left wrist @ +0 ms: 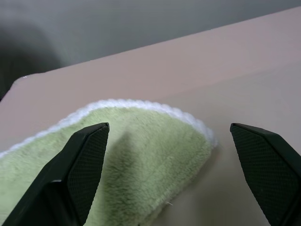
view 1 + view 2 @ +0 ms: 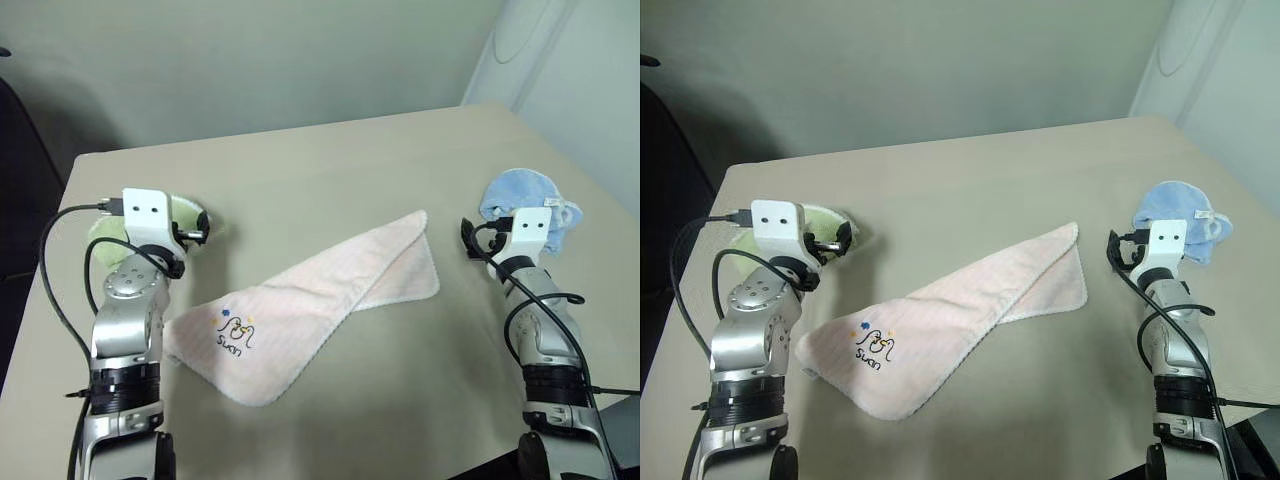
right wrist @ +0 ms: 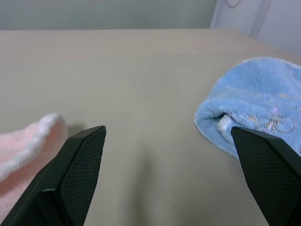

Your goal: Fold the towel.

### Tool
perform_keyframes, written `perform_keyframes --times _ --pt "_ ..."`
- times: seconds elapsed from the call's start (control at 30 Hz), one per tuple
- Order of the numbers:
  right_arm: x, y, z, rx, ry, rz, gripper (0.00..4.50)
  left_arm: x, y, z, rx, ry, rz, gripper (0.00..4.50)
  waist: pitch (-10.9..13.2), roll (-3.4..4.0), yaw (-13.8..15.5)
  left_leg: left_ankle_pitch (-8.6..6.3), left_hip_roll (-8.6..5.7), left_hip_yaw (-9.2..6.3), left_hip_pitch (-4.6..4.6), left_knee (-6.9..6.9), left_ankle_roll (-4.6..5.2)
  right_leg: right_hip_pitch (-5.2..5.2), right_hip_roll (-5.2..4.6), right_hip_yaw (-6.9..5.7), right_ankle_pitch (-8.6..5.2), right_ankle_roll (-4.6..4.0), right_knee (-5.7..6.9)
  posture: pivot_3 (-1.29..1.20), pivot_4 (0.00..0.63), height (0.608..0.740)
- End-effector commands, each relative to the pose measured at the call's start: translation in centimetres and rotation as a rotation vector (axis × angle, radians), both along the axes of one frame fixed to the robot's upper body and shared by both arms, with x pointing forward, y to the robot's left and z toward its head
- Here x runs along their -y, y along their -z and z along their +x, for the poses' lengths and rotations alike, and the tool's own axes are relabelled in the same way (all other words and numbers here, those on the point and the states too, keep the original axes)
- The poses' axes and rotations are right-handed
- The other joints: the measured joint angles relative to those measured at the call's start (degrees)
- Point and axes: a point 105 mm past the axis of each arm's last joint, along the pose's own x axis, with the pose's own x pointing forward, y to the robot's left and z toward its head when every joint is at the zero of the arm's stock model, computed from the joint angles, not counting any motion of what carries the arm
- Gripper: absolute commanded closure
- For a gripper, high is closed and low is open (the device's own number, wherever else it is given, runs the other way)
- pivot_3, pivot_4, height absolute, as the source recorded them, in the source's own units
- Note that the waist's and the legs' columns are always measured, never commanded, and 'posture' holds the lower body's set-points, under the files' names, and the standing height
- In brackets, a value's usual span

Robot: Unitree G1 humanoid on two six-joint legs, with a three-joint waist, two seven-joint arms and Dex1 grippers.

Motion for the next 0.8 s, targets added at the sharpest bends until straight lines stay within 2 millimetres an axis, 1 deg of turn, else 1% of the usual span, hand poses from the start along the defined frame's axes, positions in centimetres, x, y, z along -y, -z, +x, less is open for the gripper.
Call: perform_keyframes --times 0.03,0.13,0.37,0.43,0.53,0.6,0.63,0.7,0.8 --pt "0.0 -1.7 -0.2 0.064 0.010 -0.006 0.00 1.3 -1.3 0.0 0.045 0.040 0.017 0.03 0.00 0.00 -0.01 0.00 -0.01 0.00 0.00 0.01 0.00 0.00 -0.01 0.01 0.00 0.00 0.00 0.00 0.150 0.738" --pt "-0.4 -1.8 -0.2 0.067 0.005 -0.006 0.00 1.2 -0.6 -0.1 0.023 0.034 0.023 0.03 0.00 0.00 -0.06 0.00 0.00 0.01 0.00 0.01 0.00 0.00 0.00 0.02 0.00 0.00 0.00 0.00 0.150 0.738" --pt "-0.1 -2.8 -0.3 0.085 -0.043 -0.108 0.00 1.2 -0.9 0.4 0.034 0.037 0.026 0.03 0.00 0.00 0.01 0.00 -0.01 0.00 0.00 0.01 0.00 0.01 -0.02 0.01 0.00 0.00 0.00 0.00 0.150 0.738" --pt "-0.2 -3.3 -0.4 0.083 -0.097 -0.180 0.00 1.5 -1.0 0.8 0.040 0.049 0.026 0.03 0.00 0.00 0.08 0.00 -0.03 0.01 0.00 0.02 0.00 0.02 -0.02 0.01 0.00 0.00 0.00 0.00 0.150 0.738" --pt "-0.9 -3.6 -0.8 0.068 -0.213 -0.309 0.00 1.6 -0.9 1.2 0.040 0.054 0.023 0.03 0.00 0.00 0.16 0.00 -0.05 0.01 0.00 0.04 0.00 0.06 -0.05 0.01 0.00 0.00 -0.01 0.00 0.150 0.738" --pt "-1.4 -3.5 -1.2 0.045 -0.308 -0.457 0.00 2.0 -0.3 1.5 0.028 0.062 0.024 0.03 0.00 0.00 0.15 0.00 -0.04 0.02 0.00 0.03 0.00 0.07 -0.03 0.02 0.00 0.00 -0.02 0.00 0.150 0.738" --pt "-1.4 -3.4 -1.3 0.035 -0.334 -0.498 0.00 2.3 -0.1 1.6 0.025 0.066 0.026 0.03 0.00 0.00 0.14 0.00 -0.04 0.02 0.00 0.02 0.00 0.06 -0.04 0.02 0.00 0.01 -0.02 0.00 0.150 0.738" --pt "-2.1 -3.5 -1.3 0.022 -0.444 -0.642 0.00 2.7 -0.3 1.4 0.029 0.086 0.030 0.03 0.00 0.00 0.14 0.00 -0.01 0.01 0.00 0.03 0.00 0.07 -0.02 0.00 0.00 0.01 -0.02 0.00 0.150 0.738" --pt "-3.1 -3.1 -0.9 0.004 -0.585 -0.832 0.00 2.0 0.3 1.0 0.012 0.070 0.025 0.03 0.00 0.00 -0.07 0.01 -0.02 0.03 0.00 0.03 -0.01 0.06 -0.03 0.05 0.01 0.02 -0.02 0.00 0.150 0.738"
